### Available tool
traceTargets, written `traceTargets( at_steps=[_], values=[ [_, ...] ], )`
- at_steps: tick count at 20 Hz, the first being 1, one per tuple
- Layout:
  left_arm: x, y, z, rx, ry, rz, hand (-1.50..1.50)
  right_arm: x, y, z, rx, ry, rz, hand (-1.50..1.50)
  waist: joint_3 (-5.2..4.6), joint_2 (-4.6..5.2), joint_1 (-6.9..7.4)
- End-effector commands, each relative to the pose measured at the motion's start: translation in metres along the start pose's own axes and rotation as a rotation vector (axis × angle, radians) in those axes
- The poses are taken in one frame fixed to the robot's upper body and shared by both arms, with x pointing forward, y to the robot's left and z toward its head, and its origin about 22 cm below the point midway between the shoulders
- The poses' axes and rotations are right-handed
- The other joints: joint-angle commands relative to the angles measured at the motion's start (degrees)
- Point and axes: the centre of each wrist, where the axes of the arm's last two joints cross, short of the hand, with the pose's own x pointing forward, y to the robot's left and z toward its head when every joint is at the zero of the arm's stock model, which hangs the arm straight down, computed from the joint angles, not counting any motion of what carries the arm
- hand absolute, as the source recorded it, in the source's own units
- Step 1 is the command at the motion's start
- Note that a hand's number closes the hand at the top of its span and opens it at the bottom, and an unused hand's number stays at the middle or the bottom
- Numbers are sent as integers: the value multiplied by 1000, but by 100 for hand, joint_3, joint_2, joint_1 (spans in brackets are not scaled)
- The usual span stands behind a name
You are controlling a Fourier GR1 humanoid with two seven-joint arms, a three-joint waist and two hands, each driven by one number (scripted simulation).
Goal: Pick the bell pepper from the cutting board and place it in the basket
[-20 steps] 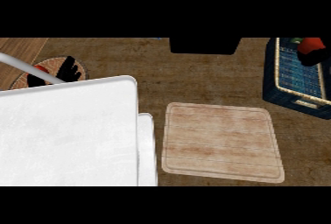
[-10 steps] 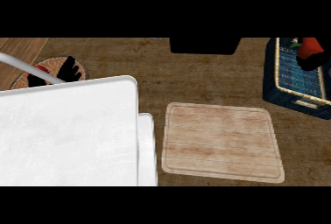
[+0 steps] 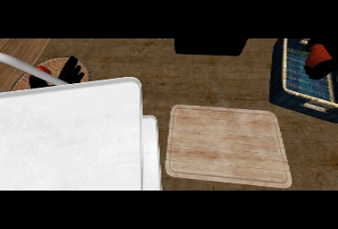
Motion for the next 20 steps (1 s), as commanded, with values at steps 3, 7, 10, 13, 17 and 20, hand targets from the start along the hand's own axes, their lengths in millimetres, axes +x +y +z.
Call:
traceTargets(
  at_steps=[3, 7, 10, 13, 17, 20],
  values=[
    [-16, 17, 5, 34, 55, -41, 0, -10, 0, 3, 53, 101, -19, 150, -145, 82, 23],
    [-13, 24, 2, 35, 45, -47, 0, 12, -8, -4, -60, 55, -176, -150, -146, 52, -39],
    [-9, 24, 9, 37, 71, -42, 0, 4, -7, -2, -141, 36, -314, -150, -141, 18, -55],
    [-11, 12, 8, 45, 74, -38, 0, 2, -24, -4, -192, 29, -454, -150, -141, 15, -86],
    [-22, 9, 6, 57, 63, -55, 0, -25, -51, 3, -261, 81, -649, -150, -145, 33, -171],
    [-21, 12, 9, 54, 71, -39, 0, -38, -57, 7, -280, 149, -753, -150, -148, 23, -152]
  ],
)
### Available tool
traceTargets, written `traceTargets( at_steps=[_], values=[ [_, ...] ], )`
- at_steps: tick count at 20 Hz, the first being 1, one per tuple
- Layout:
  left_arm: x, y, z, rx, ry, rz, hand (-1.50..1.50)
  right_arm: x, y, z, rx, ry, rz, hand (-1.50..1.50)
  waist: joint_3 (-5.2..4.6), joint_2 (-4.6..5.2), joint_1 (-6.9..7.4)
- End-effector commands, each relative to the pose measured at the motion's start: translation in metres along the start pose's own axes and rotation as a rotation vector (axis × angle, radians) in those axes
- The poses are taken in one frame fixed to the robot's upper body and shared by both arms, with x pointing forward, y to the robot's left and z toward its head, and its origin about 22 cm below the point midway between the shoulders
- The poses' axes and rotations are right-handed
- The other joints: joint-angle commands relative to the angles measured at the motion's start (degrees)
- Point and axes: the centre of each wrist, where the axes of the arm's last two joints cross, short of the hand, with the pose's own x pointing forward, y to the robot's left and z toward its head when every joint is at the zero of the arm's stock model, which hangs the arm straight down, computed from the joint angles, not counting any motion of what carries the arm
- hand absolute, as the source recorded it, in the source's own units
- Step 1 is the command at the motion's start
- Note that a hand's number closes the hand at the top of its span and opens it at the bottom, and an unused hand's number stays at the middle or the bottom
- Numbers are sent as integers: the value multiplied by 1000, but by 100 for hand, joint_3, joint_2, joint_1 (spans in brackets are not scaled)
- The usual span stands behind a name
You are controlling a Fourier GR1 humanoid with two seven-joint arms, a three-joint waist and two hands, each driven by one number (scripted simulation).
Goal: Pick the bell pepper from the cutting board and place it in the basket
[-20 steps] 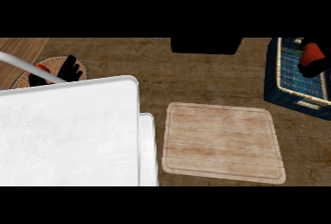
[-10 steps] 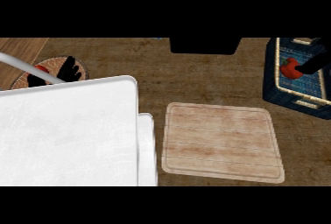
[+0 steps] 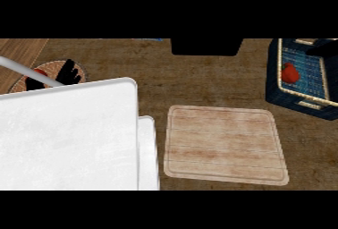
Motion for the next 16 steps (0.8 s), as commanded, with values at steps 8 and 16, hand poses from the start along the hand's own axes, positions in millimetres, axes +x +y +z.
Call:
traceTargets(
  at_steps=[8, 16],
  values=[
    [-16, 26, 7, 66, 35, -43, 0, -79, -80, 27, -86, 150, -337, -150, -147, 45, -111],
    [-14, 17, 5, 49, 17, -51, 0, -135, -121, 63, -51, 96, -399, -150, -139, 64, -104]
  ],
)
